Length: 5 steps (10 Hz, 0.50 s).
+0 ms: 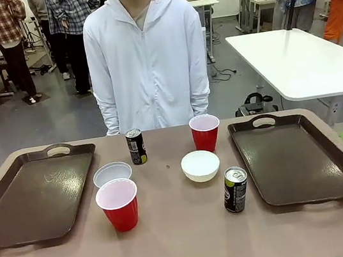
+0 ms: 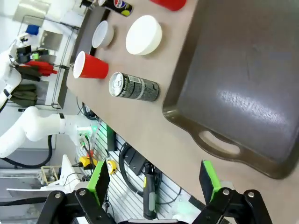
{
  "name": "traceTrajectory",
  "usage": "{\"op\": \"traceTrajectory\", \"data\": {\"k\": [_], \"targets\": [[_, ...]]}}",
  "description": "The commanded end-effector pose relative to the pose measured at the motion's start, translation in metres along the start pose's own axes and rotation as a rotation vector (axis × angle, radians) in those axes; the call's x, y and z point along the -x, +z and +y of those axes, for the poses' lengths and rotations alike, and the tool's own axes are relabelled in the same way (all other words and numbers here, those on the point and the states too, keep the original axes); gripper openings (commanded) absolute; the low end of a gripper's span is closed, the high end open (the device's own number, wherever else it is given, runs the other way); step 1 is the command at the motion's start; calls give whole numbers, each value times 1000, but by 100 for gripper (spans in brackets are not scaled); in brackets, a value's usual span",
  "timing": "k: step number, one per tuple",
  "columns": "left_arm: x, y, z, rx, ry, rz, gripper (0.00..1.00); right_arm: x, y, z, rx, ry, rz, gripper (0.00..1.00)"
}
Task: Prepare tableware on both trays.
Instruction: Pick up a Picnic Bowl from the table and place it on a Handle tray.
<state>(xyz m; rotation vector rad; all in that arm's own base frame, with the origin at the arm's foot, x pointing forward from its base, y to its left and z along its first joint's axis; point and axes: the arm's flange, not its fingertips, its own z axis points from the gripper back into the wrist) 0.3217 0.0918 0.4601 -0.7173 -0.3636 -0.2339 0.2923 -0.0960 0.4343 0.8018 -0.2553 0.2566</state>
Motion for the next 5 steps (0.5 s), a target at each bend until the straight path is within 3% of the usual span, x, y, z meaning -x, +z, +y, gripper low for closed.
{"op": "traceTrajectory", "data": {"k": [1, 3, 4, 5], "targets": [[0, 1, -22, -4, -1, -15, 100, 33, -1, -1, 7, -13, -21, 100], [3, 5, -34, -59, -46, 18, 100, 36, 3, -3, 22, -7, -42, 100], [-4, 2, -17, -20, -18, 1, 100, 12, 16, -7, 12, -32, -26, 100], [-4, 2, -17, -20, -18, 1, 100, 12, 16, -7, 12, -32, -26, 100]]}}
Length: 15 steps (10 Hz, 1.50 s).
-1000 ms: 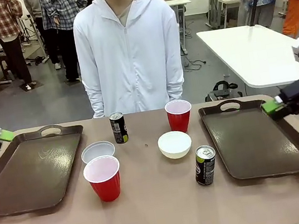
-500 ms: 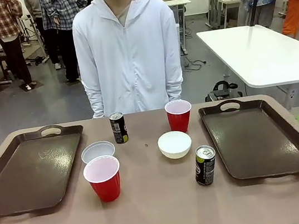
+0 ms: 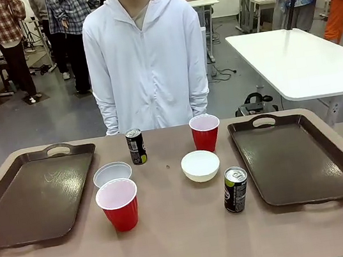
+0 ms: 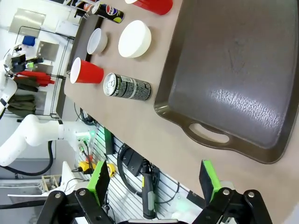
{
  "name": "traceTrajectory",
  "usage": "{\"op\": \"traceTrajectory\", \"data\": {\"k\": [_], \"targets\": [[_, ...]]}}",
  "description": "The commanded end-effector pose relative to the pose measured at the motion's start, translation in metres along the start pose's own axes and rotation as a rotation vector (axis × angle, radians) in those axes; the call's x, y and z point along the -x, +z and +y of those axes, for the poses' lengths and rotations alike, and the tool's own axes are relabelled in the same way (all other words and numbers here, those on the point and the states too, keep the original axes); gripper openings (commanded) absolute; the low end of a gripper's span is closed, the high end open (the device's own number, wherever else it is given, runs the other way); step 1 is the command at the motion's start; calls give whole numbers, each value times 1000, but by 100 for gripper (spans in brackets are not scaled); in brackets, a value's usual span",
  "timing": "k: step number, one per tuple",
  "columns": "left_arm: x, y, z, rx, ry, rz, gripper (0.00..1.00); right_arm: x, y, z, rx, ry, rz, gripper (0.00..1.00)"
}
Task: Prepare tableware on both trays.
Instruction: Pick up a Picnic Bowl from the table and place it on a Handle tray.
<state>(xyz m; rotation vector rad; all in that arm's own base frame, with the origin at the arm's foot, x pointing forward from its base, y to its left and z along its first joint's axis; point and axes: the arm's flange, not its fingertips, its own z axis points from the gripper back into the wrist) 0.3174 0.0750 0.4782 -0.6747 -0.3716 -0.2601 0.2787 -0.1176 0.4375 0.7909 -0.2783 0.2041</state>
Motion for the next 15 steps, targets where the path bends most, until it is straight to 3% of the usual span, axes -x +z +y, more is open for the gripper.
{"op": "traceTrajectory", "data": {"k": [1, 15], "targets": [[1, -1, 8, 17, 15, -7, 100, -2, -4, 1, -8, 4, 12, 100], [1, -1, 8, 17, 15, -7, 100, -2, -4, 1, -8, 4, 12, 100]]}}
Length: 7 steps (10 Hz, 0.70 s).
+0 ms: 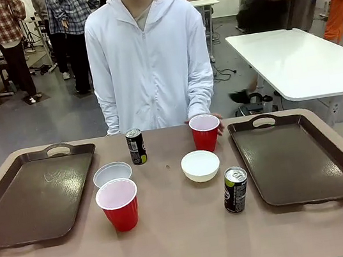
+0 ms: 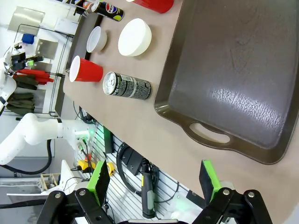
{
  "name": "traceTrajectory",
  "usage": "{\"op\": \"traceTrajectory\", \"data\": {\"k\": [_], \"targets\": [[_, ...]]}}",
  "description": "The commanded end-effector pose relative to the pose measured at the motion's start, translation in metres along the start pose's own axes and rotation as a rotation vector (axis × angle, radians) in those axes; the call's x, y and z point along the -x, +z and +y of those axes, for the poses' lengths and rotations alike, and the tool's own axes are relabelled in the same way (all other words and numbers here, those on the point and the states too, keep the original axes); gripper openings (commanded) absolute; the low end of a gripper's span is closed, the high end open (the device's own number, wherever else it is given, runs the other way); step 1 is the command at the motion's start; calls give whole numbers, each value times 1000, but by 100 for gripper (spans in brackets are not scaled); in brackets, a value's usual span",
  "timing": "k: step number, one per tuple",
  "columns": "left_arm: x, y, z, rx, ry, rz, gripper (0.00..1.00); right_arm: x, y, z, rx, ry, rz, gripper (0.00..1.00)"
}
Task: Prepare tableware on both trays.
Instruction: Pick up a Picnic Bowl from the table and place it on a Handle tray.
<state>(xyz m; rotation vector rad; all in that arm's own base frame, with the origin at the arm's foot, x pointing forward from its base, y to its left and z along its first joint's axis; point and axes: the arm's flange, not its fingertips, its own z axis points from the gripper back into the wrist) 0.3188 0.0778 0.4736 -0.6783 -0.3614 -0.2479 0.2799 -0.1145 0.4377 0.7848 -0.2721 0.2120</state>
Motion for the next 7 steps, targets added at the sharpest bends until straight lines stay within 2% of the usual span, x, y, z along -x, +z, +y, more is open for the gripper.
{"op": "traceTrajectory", "data": {"k": [1, 7], "targets": [[0, 1, 3, 15, 0, -12, 100, 0, -2, -1, -12, -1, 3, 100], [0, 1, 3, 15, 0, -12, 100, 0, -2, -1, -12, -1, 3, 100]]}}
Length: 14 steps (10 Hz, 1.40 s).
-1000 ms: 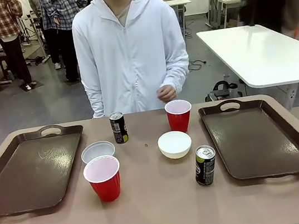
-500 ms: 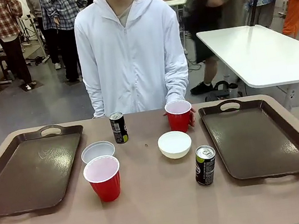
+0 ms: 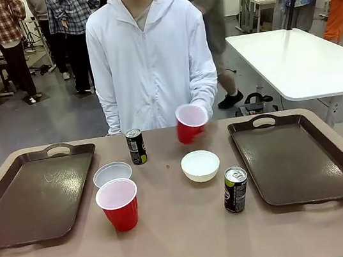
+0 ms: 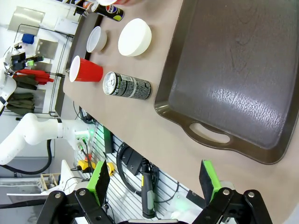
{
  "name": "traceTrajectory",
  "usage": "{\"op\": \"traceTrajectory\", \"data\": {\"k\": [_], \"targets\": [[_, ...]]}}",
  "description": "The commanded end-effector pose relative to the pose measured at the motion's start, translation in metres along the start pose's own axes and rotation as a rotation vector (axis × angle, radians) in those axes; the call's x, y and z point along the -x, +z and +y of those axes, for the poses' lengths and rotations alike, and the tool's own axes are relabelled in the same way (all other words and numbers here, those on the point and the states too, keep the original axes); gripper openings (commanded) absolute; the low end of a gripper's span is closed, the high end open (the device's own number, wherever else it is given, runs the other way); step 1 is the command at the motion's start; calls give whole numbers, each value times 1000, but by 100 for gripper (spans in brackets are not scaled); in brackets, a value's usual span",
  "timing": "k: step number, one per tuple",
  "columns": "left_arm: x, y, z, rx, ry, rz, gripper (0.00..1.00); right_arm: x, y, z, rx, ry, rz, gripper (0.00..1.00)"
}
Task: Prepare tableware on both trays.
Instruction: Pick up a Picnic Bowl from the table and place it on a Handle tray.
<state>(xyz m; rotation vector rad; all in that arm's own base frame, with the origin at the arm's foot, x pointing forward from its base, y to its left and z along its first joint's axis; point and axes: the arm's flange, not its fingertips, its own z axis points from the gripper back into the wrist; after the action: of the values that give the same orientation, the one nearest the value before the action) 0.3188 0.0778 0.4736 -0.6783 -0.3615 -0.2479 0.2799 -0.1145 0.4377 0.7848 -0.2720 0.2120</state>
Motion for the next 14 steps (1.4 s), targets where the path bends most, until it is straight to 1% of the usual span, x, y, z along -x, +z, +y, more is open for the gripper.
{"op": "traceTrajectory", "data": {"k": [1, 2, 3, 4, 6, 8, 9, 10, 11, 13, 14], "targets": [[0, 0, 0, 0, 0, 0, 100, 0, -2, -1, -12, -1, 3, 100], [-9, 1, -16, -100, -44, 53, 100, 0, -2, -1, -12, -1, 3, 100], [-26, -4, -36, -202, -76, 107, 100, 0, -2, -1, -12, -1, 3, 100], [-51, -14, -60, -303, -92, 151, 100, 0, -2, -1, -12, -1, 3, 100], [-91, -40, -103, -479, -110, 204, 100, 0, -2, -1, -12, -1, 3, 100], [-121, -72, -140, -613, -127, 234, 100, 0, -2, -1, -12, -1, 3, 100], [-135, -103, -148, -646, -119, 256, 100, 0, -2, -1, -12, -1, 3, 100], [-143, -134, -145, -643, -96, 281, 100, 0, -2, -1, -12, -1, 3, 100], [-147, -163, -140, -583, -85, 297, 100, 0, -2, -1, -12, -1, 3, 100], [-147, -215, -124, -591, -48, 293, 100, 0, -2, -1, -12, -1, 3, 100], [-145, -230, -115, -616, -31, 285, 100, 0, -2, -1, -12, -1, 3, 100]]}}
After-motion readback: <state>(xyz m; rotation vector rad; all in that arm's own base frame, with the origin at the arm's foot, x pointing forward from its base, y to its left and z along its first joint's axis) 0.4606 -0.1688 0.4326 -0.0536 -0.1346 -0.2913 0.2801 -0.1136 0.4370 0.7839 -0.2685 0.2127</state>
